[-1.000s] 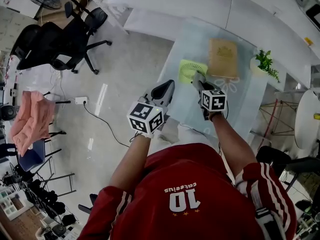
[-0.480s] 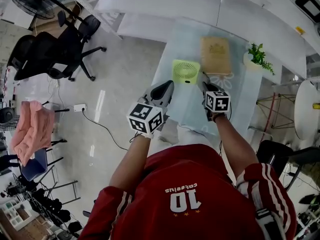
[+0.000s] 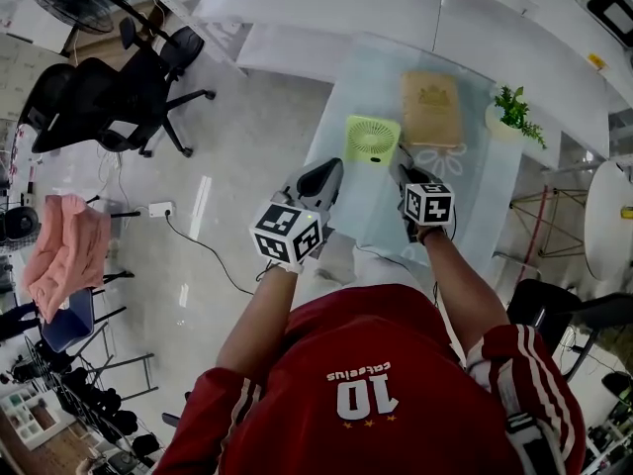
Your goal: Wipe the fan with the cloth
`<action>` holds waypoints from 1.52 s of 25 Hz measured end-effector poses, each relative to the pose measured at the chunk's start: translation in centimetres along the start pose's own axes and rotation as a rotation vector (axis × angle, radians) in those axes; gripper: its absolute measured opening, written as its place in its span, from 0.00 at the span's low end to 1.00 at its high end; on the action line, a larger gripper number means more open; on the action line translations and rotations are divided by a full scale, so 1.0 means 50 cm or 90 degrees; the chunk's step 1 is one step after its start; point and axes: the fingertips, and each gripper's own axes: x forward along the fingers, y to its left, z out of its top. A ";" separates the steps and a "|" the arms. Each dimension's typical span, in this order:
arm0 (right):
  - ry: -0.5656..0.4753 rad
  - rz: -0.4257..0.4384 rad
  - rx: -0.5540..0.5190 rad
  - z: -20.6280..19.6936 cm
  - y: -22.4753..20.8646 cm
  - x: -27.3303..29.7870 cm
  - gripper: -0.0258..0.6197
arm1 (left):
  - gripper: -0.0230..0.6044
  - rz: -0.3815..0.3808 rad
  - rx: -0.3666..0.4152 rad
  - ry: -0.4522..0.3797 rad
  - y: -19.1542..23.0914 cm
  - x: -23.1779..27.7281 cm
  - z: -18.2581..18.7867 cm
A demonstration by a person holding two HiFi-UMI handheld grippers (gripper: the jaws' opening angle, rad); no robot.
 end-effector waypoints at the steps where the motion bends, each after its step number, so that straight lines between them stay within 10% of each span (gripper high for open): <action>1: 0.000 0.004 -0.002 0.000 0.008 0.002 0.07 | 0.04 0.004 -0.001 0.000 0.004 -0.005 0.000; 38: 0.057 0.112 -0.084 -0.010 0.178 0.186 0.07 | 0.04 0.159 -0.051 -0.005 0.139 -0.130 -0.037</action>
